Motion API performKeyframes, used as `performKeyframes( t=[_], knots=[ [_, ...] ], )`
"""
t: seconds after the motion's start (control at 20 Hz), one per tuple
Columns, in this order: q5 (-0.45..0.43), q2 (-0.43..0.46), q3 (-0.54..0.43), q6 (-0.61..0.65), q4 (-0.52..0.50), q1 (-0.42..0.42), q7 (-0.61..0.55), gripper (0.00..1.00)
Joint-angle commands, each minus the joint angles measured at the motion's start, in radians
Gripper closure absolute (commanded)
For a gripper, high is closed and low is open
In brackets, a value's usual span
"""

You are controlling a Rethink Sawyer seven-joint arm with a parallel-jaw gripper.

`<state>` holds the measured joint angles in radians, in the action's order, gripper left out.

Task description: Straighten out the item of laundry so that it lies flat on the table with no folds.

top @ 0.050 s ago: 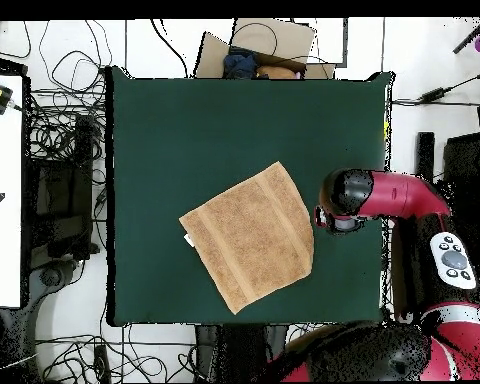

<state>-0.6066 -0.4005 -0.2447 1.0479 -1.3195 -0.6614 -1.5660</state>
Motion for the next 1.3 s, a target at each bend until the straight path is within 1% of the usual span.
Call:
performKeyframes(
  t=[0.05, 0.2, 0.35, 0.8, 1.0, 1.3],
  knots=[
    [0.025, 0.003, -0.078, -0.073, -0.073, 0.037, 0.046, 1.0],
    [0.025, -0.002, -0.065, -0.129, -0.146, 0.022, 0.005, 1.0],
    [0.021, 0.006, -0.051, -0.159, -0.184, 0.025, -0.026, 1.0],
    [0.014, 0.014, -0.031, -0.207, -0.248, 0.012, -0.029, 1.0],
    [-0.008, 0.024, -0.014, -0.257, -0.273, 0.004, -0.04, 1.0],
    [-0.003, 0.053, 0.001, -0.271, -0.274, -0.021, -0.04, 1.0]
  ],
)
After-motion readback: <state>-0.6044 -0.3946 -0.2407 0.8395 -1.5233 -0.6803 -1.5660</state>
